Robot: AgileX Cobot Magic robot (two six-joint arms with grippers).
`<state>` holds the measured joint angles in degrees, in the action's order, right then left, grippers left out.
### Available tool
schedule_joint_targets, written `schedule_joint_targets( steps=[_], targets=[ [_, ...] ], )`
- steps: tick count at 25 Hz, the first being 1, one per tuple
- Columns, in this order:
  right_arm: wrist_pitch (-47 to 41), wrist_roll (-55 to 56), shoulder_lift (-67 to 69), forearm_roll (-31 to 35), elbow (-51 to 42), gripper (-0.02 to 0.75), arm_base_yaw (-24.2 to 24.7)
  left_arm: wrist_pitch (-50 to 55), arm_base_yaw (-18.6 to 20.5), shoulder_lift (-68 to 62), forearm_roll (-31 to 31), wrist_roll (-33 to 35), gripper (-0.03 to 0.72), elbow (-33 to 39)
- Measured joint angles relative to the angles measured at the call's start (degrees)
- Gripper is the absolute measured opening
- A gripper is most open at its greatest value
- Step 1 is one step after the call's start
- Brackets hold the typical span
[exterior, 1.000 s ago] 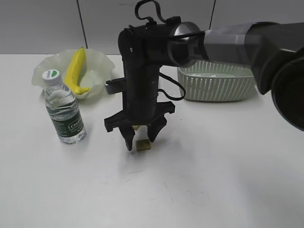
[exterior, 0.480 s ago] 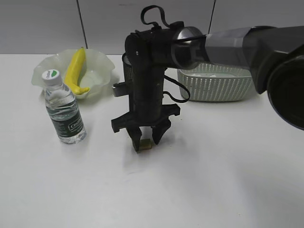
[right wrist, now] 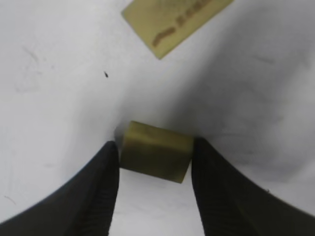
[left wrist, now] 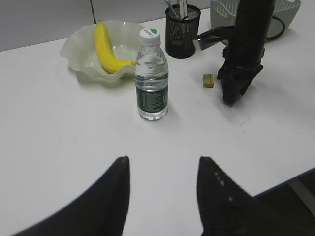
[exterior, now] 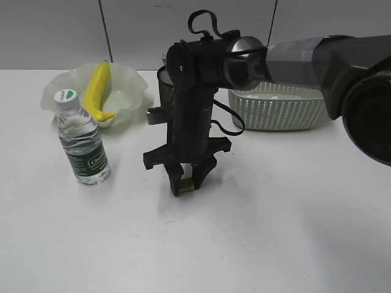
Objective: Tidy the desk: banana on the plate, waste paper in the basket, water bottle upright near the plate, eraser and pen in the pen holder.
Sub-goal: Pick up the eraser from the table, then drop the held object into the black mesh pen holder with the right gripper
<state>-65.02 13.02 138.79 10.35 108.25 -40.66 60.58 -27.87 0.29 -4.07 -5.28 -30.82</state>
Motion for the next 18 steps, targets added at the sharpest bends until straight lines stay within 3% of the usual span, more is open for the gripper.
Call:
schedule_joint_targets(
  steps=[5, 11, 18],
  targets=[
    [-0.6, -0.3, 0.3, -1.0, 0.6, 0.305, 0.0, 0.0, 0.0, 0.0, 0.0, 0.0, 0.337, 0.0],
    [-4.4, -1.8, 0.6, -2.9, 6.4, 0.305, 0.1, 0.0, 0.0, 0.0, 0.0, 0.0, 0.337, 0.0],
    [-4.4, -2.5, -1.4, -4.9, 19.8, 0.305, 0.2, 0.0, 0.0, 0.0, 0.0, 0.0, 0.337, 0.0]
  ],
)
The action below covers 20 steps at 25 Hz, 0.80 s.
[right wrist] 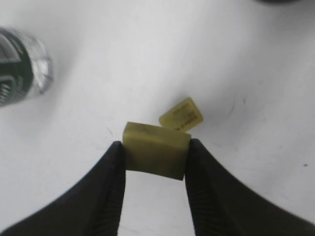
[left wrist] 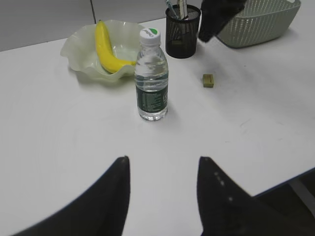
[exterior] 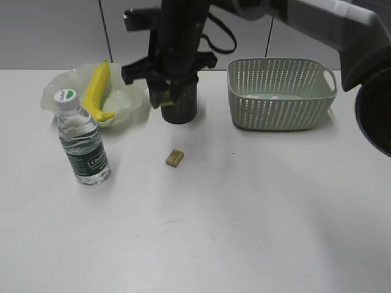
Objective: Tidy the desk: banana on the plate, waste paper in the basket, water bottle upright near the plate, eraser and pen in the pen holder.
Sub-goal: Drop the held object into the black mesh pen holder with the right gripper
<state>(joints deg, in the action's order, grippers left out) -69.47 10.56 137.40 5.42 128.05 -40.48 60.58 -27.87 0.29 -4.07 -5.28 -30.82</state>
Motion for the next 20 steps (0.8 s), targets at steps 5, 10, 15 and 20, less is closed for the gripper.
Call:
schedule_joint_targets(
  steps=[5, 10, 15, 20],
  targets=[
    [0.4, -0.1, -0.9, -5.4, 8.4, 0.305, 0.4, 0.0, 0.0, 0.0, 0.0, 0.0, 0.337, 0.0],
    [7.0, -0.1, -0.8, -5.4, 9.2, 0.305, 2.7, 0.0, 0.0, 0.0, 0.0, 0.0, 0.337, 0.0],
    [13.8, -0.1, 1.2, -5.4, 9.2, 0.305, 4.7, 0.0, 0.0, 0.0, 0.0, 0.0, 0.337, 0.0],
    [20.0, -0.1, 3.1, -5.4, 9.2, 0.305, 5.0, 0.0, 0.0, 0.0, 0.0, 0.0, 0.337, 0.0]
  ],
)
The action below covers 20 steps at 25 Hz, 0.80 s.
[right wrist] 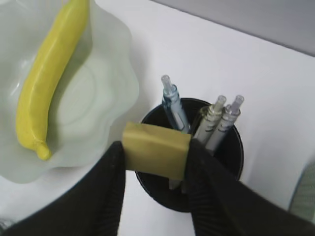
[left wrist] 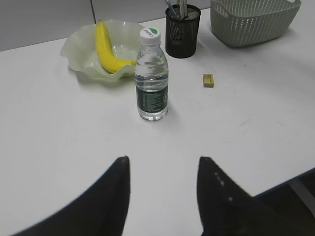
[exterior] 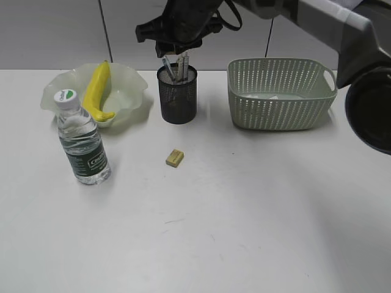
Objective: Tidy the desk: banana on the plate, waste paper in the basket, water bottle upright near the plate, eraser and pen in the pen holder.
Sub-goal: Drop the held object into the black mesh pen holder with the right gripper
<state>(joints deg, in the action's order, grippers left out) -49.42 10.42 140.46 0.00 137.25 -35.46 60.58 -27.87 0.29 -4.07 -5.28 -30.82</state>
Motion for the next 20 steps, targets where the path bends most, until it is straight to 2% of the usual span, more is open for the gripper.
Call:
schedule_joint_targets(
  steps=[8, 14, 20],
  targets=[
    [1.7, 0.0, 4.3, -0.3, 0.0, 0.304, 0.0, 0.0, 0.0, 0.0, 0.0, 0.0, 0.337, 0.0],
    [1.4, 0.3, 4.3, -0.5, 0.0, 0.450, 0.0, 0.0, 0.0, 0.0, 0.0, 0.0, 0.337, 0.0],
    [-3.3, 0.4, 2.7, -0.4, 0.0, 0.476, 0.0, 0.0, 0.0, 0.0, 0.0, 0.0, 0.337, 0.0]
  ],
)
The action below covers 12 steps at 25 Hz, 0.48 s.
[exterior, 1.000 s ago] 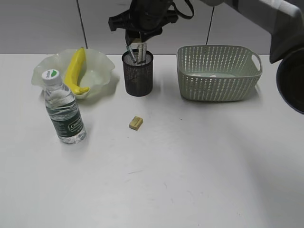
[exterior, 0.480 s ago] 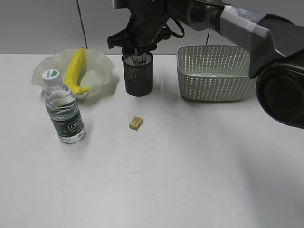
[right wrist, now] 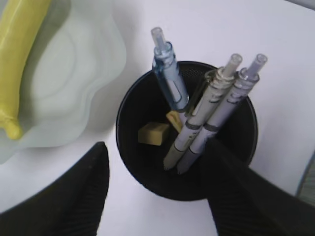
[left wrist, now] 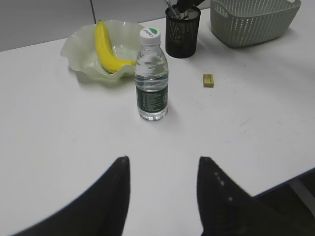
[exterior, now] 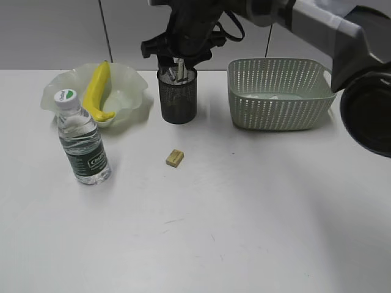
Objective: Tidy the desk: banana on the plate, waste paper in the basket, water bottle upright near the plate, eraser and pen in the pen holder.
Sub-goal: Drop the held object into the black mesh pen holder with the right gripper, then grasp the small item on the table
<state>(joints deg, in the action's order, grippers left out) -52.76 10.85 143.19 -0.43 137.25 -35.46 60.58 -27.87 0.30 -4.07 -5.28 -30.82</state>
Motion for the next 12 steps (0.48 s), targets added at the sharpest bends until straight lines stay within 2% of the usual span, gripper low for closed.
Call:
schedule_joint_targets(
  steps=[12],
  targets=[
    [-15.8, -3.2, -8.2, -2.4, 0.1, 0.459, 0.0, 0.0, 0.0, 0.0, 0.0, 0.0, 0.337, 0.0]
  ],
)
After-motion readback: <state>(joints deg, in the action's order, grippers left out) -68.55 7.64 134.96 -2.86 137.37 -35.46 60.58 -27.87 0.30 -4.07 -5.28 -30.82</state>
